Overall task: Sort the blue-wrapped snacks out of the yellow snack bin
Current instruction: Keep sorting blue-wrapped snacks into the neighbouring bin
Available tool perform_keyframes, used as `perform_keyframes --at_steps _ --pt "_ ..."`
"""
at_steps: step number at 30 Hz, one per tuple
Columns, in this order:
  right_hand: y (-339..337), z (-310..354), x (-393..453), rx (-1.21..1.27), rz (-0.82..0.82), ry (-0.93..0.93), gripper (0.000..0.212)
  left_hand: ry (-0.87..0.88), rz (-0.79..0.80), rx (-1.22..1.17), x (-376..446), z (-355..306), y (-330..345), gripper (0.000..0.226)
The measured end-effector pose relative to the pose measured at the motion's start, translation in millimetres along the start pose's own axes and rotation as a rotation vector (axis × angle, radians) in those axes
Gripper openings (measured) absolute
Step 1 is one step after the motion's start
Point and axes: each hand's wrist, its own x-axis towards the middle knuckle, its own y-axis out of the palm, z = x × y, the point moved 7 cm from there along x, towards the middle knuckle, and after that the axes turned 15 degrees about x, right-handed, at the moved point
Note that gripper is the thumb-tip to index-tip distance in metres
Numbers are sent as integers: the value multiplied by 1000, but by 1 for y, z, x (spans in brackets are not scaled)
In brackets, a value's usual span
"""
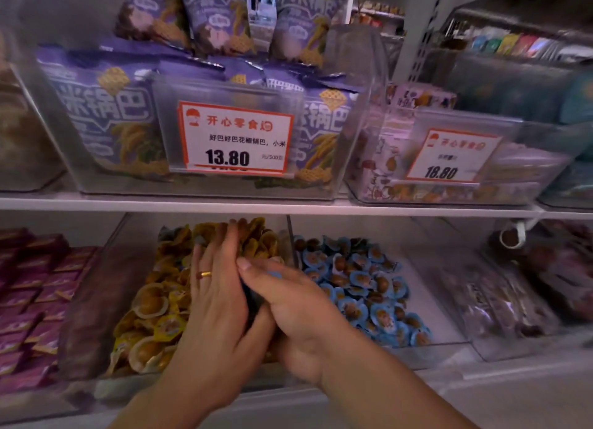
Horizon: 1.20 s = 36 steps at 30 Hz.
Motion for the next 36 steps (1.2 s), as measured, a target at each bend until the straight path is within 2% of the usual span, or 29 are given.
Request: perform_keyframes --at_steps 4,6,10,14,17,19,20,22,24,25,27,30,32,36 --pt "-18 25 -1 25 -51 -126 15 101 101 -76 -6 -5 2 85" --pt "-44 51 3 81 -162 -213 17 147 98 -88 -5 -6 3 73" --pt "-97 98 24 112 -318 -285 18 51 42 -18 1 19 -6 35" --pt "-150 126 44 -182 -564 -334 29 12 -54 100 2 44 -24 33" --pt "-161 138 50 -357 -606 -419 20 -13 -194 213 1 67 -53 29" --pt "-142 138 47 -714 -594 -499 17 -72 -278 279 -2 88 -73 29" --pt "-126 134 43 -933 -574 -576 17 -118 -301 309 -5 101 -82 29" --pt "-84 114 28 -1082 -452 -770 19 -234 -276 307 -10 125 -91 29" --pt "-28 82 12 -1140 -201 -946 22 -342 -215 167 -17 147 -91 24" --pt "0 58 8 -1204 -41 -971 23 -393 -184 73 -20 156 -90 26" --pt "50 7 12 -1371 263 -848 27 -458 -130 -45 -24 169 -87 30" --pt "90 -68 48 -1622 546 -552 34 -442 -97 -104 -26 176 -90 28" --pt "99 -99 75 -1796 625 -433 38 -439 -81 -134 -29 177 -92 25" --pt "79 -113 116 -2046 576 -262 51 -443 -72 -154 -30 181 -92 21"
